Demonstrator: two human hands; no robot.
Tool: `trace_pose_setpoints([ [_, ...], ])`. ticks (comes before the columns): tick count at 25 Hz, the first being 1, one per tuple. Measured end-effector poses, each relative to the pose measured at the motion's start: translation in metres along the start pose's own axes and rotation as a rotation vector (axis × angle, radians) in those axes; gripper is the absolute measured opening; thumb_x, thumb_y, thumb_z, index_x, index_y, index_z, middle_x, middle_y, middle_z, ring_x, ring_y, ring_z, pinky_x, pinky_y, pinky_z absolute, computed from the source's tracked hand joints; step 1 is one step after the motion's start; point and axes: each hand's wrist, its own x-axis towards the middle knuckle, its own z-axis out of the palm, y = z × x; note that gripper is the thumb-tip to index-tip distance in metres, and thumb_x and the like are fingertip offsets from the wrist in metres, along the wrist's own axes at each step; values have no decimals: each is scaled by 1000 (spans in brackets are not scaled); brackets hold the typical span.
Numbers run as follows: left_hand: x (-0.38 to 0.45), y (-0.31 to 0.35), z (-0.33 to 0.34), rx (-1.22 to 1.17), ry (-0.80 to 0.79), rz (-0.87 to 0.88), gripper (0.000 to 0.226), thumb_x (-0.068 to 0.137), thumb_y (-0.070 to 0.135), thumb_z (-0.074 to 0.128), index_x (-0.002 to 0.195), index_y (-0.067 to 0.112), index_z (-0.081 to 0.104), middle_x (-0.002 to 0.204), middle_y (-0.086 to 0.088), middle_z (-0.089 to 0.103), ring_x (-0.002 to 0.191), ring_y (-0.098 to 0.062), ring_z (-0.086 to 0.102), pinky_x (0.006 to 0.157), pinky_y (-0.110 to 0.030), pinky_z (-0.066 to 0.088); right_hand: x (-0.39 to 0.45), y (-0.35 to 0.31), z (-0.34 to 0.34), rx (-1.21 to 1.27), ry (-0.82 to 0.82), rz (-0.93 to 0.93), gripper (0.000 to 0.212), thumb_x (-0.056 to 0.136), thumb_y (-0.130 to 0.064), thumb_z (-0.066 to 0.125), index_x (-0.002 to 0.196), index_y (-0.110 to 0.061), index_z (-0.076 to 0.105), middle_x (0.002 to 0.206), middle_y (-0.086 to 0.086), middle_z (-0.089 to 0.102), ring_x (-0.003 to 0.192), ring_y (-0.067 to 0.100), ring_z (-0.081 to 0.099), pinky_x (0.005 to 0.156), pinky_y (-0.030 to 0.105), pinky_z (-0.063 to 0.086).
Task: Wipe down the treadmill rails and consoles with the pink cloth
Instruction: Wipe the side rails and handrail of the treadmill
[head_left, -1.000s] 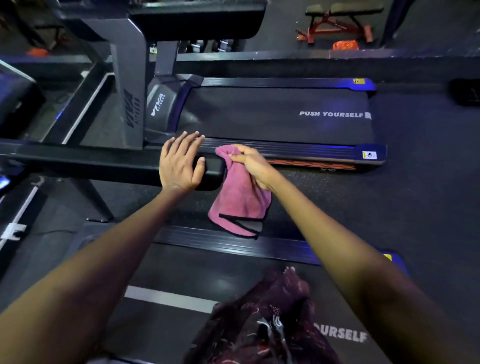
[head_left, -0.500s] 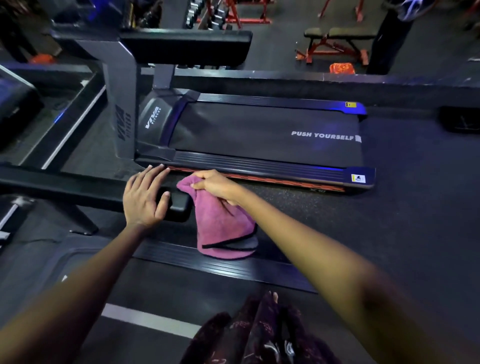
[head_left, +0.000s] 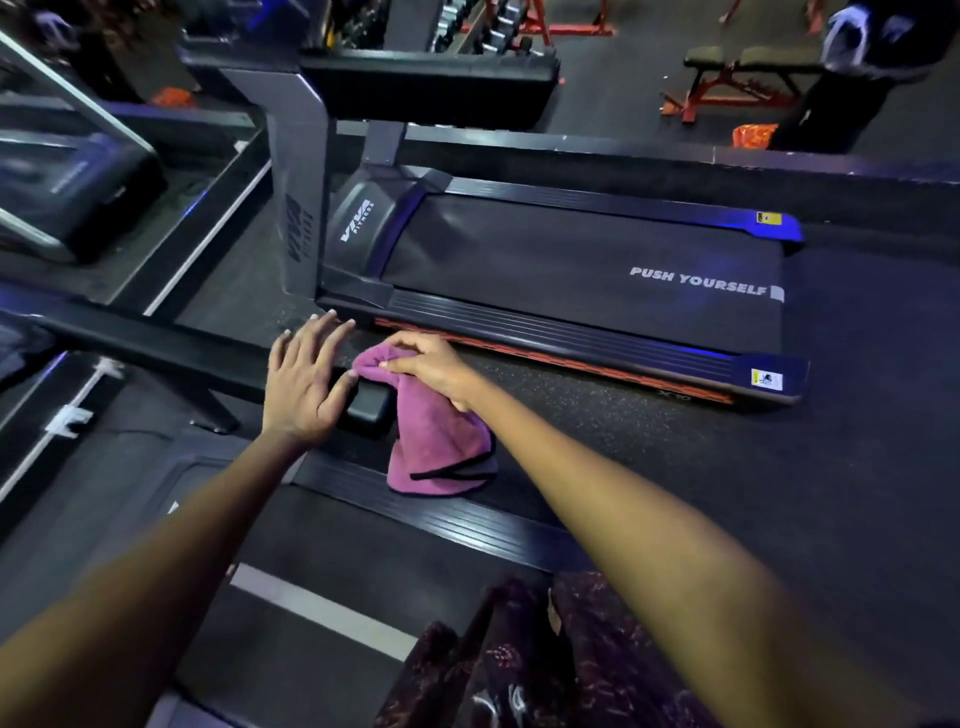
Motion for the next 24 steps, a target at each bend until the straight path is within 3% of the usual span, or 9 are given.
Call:
trace_pose_setpoints([
  [2, 6, 6, -1, -27, -75, -183, 61, 90, 47, 34, 145, 20, 30, 155, -6, 20, 144, -23, 14, 113, -46, 4, 0, 6, -8, -3, -21, 41, 30, 83, 0, 63, 113, 3, 62, 100, 3, 57, 94, 9, 48, 68, 0, 36],
  [4, 14, 18, 0, -88, -85, -483, 58, 94, 34, 41, 147, 20, 22, 158, -4, 5, 145, -22, 0, 113, -52, -2, 7, 3, -10, -84, -71, 62, 32, 84, 0, 62, 117, 1, 62, 106, 7, 60, 95, 9, 48, 64, -2, 35],
  [7, 25, 45, 3, -201, 3, -930, 61, 94, 30, 41, 148, 13, 17, 158, -6, 0, 145, -23, -4, 110, -60, -1, 13, -5, -8, -135, -132, 12, 32, 83, 1, 63, 115, 2, 63, 114, 15, 64, 96, 10, 51, 75, 6, 39],
  [9, 30, 57, 8, -249, 104, -1113, 62, 95, 31, 40, 148, 7, 17, 158, -7, 2, 145, -23, -1, 111, -61, 2, 10, 1, -12, -68, -152, 28, 34, 83, -2, 64, 117, 1, 62, 114, 11, 64, 99, 9, 53, 82, 12, 41],
  [12, 32, 60, 12, -295, 257, -1200, 59, 96, 27, 41, 146, 4, 21, 157, -10, 9, 145, -24, 6, 114, -51, 5, 6, 8, -20, 53, -218, 91, 33, 87, -9, 62, 120, 0, 60, 116, 8, 64, 98, 7, 56, 87, 13, 43],
  [14, 31, 59, 13, -286, 291, -1221, 57, 96, 26, 40, 146, 3, 22, 156, -13, 11, 145, -26, 8, 115, -46, 4, 3, 11, -20, 136, -313, 133, 34, 89, -14, 60, 120, -2, 60, 114, 6, 65, 99, 6, 60, 94, 16, 44],
  [16, 32, 60, 12, -270, 284, -1212, 57, 97, 25, 40, 145, 1, 21, 156, -15, 12, 145, -27, 7, 115, -44, 4, 1, 18, -18, 91, -272, 112, 36, 88, -16, 63, 121, -2, 60, 119, 8, 63, 107, 10, 58, 100, 22, 42],
  [19, 33, 61, 10, -277, 255, -1215, 56, 98, 24, 38, 146, 0, 19, 156, -15, 11, 145, -28, 5, 116, -42, 5, 16, 16, -18, -27, -260, 93, 35, 88, -11, 61, 121, 1, 58, 124, 15, 59, 105, 11, 53, 91, 19, 41],
  [24, 32, 58, 9, -283, 268, -1203, 54, 99, 20, 36, 145, -1, 19, 156, -15, 11, 145, -29, 4, 116, -39, 5, 28, 4, -22, -77, -382, -16, 28, 85, -4, 63, 112, -1, 64, 106, 9, 68, 92, 7, 59, 83, 11, 44],
])
